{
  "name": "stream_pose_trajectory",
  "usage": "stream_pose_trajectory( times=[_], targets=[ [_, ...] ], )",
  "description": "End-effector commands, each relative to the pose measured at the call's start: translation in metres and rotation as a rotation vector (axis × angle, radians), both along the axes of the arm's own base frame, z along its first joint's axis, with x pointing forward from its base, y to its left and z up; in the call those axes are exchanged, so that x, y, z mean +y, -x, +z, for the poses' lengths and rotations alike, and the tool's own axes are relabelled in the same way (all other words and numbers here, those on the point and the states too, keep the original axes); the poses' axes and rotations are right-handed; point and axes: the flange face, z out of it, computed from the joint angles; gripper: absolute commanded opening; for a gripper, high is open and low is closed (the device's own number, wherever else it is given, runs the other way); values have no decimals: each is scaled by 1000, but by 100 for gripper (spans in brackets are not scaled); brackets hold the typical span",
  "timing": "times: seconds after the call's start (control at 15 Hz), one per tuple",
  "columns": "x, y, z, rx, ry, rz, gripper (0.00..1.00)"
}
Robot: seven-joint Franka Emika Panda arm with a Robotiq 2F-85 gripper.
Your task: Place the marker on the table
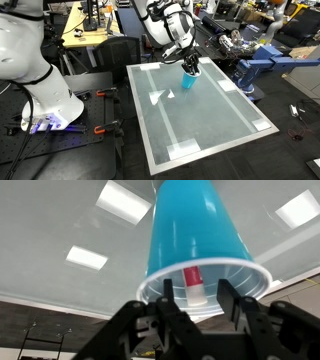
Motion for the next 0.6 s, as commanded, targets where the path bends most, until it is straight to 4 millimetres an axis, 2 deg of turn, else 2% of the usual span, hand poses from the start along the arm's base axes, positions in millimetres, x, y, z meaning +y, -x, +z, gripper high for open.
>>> stream_pose_trajectory(
  times=[0.0,0.2,0.33,0.53],
  targets=[
    [2,-6,2,10,27,-6,23],
    [7,-4,3,8,39,-1,1],
    [15,1,6,1,53,6,5],
    [27,9,11,-11,75,19,5]
  ],
)
